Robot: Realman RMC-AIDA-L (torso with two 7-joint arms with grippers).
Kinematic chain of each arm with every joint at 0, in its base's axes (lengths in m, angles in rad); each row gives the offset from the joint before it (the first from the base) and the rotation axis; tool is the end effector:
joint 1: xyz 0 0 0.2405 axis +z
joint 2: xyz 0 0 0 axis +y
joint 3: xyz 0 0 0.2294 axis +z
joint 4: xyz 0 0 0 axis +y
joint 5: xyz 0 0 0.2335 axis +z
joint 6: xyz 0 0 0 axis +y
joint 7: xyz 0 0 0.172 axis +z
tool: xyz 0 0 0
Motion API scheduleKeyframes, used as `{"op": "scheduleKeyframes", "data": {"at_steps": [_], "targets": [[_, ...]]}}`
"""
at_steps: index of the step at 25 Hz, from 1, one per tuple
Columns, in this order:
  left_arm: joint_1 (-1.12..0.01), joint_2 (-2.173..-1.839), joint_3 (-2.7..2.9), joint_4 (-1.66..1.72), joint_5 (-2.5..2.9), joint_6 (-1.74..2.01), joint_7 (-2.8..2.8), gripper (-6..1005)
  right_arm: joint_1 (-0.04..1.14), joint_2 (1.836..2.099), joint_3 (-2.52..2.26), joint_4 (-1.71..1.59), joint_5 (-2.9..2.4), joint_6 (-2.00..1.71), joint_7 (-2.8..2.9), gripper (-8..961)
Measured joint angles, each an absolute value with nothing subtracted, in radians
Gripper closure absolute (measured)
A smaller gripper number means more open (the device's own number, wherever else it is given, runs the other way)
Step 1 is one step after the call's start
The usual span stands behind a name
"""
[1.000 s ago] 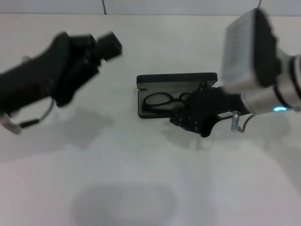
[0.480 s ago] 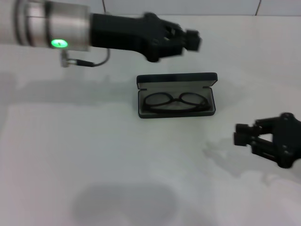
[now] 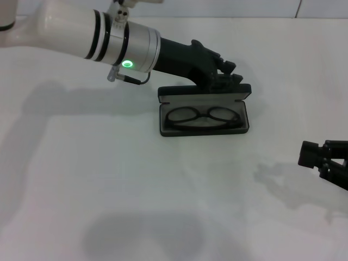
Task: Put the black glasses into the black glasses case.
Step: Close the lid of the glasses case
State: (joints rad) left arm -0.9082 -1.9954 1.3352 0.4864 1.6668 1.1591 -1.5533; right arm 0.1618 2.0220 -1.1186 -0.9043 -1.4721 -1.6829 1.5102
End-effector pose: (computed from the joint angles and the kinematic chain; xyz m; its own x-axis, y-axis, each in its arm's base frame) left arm -0.1243 0.4211 -0.0788 0.9295 0.2257 0.2917 0.2723 -0.9534 -0.1300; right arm 0.2395 0.2774 0.0211 0.6535 -0.3630 -0.6642 -0.4823 -0.8760 0.0042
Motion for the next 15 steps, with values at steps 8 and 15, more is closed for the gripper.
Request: {"op": "scheduleKeyframes", "data": {"at_steps": [8, 15], "targets": [[-0.909, -1.985, 1.334, 0.476, 1.726, 1.093, -1.593, 693, 0.2, 2.021, -1.117, -0.856, -1.471, -1.674, 1.49, 731], [-0.903, -1.99, 1.335, 0.467, 1.76, 1.084, -1.608, 703, 0.212, 2.024, -1.122, -0.841, -1.471, -1.661, 1.47, 725]]}}
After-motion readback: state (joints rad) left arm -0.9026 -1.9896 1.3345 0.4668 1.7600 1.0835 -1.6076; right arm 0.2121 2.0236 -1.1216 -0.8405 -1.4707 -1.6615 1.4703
